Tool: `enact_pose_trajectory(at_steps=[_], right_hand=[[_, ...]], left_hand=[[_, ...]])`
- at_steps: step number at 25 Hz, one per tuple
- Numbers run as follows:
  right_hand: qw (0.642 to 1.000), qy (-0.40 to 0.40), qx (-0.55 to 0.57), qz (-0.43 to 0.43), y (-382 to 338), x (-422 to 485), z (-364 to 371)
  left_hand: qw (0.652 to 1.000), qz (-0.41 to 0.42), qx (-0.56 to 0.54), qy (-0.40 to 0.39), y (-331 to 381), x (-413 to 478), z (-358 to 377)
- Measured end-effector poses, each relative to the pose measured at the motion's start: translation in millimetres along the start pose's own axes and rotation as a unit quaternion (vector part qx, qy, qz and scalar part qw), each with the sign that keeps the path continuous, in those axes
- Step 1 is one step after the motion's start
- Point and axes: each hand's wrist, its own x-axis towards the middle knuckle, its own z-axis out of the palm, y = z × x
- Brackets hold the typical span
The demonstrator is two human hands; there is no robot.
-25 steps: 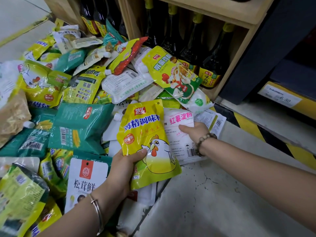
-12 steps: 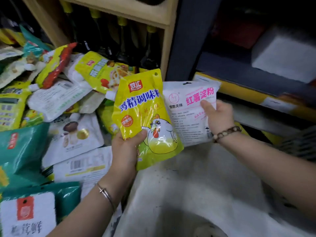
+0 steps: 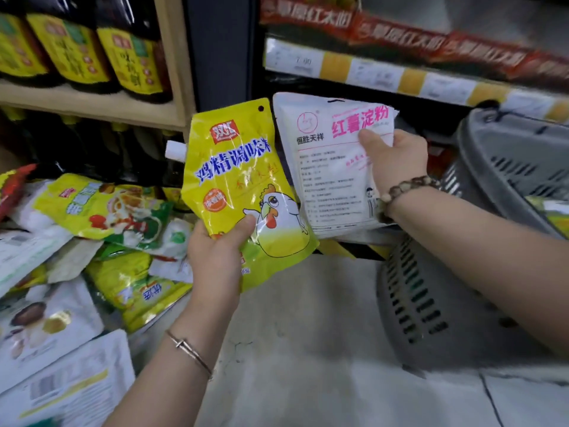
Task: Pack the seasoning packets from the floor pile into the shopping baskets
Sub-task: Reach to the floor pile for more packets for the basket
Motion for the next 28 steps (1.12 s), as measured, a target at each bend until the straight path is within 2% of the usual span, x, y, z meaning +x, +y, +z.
enact_pose_trajectory(at_steps=[7, 12, 16, 19, 22, 28], right_hand=[[0.999, -0.005, 0.03, -0.03, -47.8, 0.1, -65.8], [0.982, 0.039, 0.18, -0.041, -63.0, 5.2, -107.6], [0.954, 0.021, 0.297, -0.017, -70.4, 16.1, -120.4], [0.944, -0.008, 0.325, -0.063, -97.8, 28.7, -122.9], [0.941, -0.008, 0.319, -0.111, -122.4, 41.8, -142.1], [0.957, 0.046, 0.247, -0.147, -112.8, 66.8, -250.4]], left_hand=[[0.997, 0.076, -0.002, -0.036, 42.6, -33.0, 27.8], [0.987, 0.15, 0.009, -0.059, 74.9, -58.4, 56.0], [0.973, 0.219, -0.003, -0.076, 102.1, -78.6, 85.2], [0.965, 0.255, -0.004, -0.064, 119.9, -86.3, 99.5], [0.965, 0.256, 0.0, -0.064, 137.1, -90.1, 112.7], [0.968, 0.165, -0.006, -0.188, 136.5, -116.1, 185.6]])
